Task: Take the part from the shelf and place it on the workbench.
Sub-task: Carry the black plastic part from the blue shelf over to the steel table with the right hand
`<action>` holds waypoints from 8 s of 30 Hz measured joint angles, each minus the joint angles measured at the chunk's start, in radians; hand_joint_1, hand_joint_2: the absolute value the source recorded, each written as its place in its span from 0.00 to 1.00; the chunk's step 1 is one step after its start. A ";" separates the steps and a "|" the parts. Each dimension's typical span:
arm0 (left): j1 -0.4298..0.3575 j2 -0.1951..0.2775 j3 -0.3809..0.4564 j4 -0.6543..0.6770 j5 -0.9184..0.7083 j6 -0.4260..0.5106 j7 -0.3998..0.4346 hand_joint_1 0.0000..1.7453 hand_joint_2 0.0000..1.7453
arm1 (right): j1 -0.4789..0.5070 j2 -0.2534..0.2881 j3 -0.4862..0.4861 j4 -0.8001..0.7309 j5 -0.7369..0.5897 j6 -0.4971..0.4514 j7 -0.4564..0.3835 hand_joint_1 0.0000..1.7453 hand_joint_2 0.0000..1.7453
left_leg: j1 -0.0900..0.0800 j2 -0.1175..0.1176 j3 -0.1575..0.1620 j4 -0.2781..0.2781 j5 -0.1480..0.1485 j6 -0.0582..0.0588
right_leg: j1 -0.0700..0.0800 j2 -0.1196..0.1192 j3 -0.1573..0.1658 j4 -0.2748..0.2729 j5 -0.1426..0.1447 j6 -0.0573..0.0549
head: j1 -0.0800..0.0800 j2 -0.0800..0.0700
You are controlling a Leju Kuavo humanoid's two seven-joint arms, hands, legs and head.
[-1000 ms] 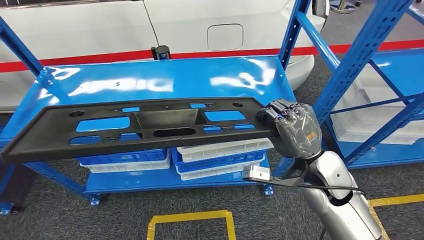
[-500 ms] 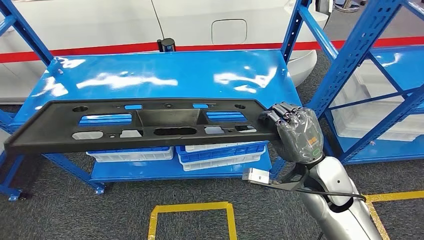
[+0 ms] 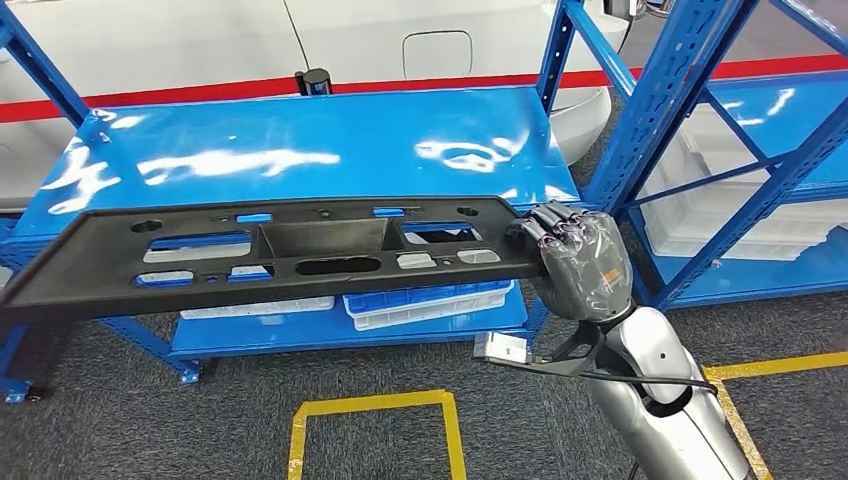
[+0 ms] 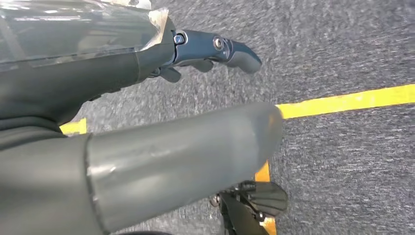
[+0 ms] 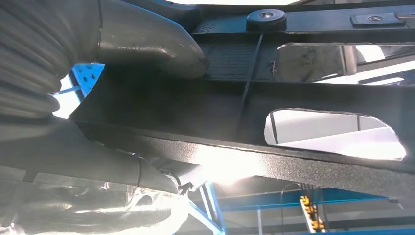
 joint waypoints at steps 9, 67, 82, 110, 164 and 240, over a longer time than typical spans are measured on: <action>-0.002 -0.001 0.000 0.000 0.000 0.000 0.000 0.00 0.00 | 0.009 0.002 -0.009 0.000 0.002 -0.001 -0.001 1.00 1.00 | -0.001 0.015 -0.049 -0.024 0.066 0.035 | 0.000 -0.002 -0.115 0.284 -0.147 0.014 | 0.021 0.000; -0.006 -0.013 -0.003 0.000 0.012 0.126 -0.136 0.00 0.00 | 0.024 0.006 -0.057 -0.009 -0.080 -0.013 -0.045 1.00 1.00 | -0.015 0.034 -0.023 -0.036 0.055 0.058 | -0.009 -0.001 -0.142 0.219 -0.075 0.020 | 0.027 0.000; -0.005 -0.013 -0.004 0.000 0.007 0.119 -0.126 0.00 0.00 | 0.016 0.000 -0.065 -0.009 -0.092 -0.009 -0.050 1.00 1.00 | 0.004 0.014 -0.124 0.212 -0.100 -0.010 | -0.011 0.016 0.003 -0.001 -0.008 -0.010 | 0.013 0.000; 0.002 -0.013 -0.005 0.000 0.021 0.117 -0.168 0.00 0.00 | 0.077 -0.055 -0.091 -0.047 -0.085 -0.032 -0.047 1.00 1.00 | -0.004 0.086 -0.016 0.022 -0.013 0.005 | -0.013 -0.028 0.028 -0.029 -0.005 0.001 | 0.025 0.000; 0.010 -0.007 -0.007 0.000 0.031 0.125 -0.149 0.00 0.00 | 0.078 -0.014 -0.083 -0.051 -0.059 -0.027 -0.039 1.00 1.00 | 0.000 0.082 0.008 -0.025 0.016 0.026 | -0.005 -0.034 -0.050 0.103 -0.033 0.036 | 0.042 0.000; 0.011 -0.012 -0.004 0.000 0.034 0.115 -0.110 0.00 0.00 | 0.139 0.035 -0.150 -0.083 -0.029 -0.017 0.004 1.00 1.00 | 0.004 -0.024 -0.080 0.153 -0.033 -0.007 | 0.003 0.080 0.019 -0.016 0.005 -0.028 | 0.010 0.000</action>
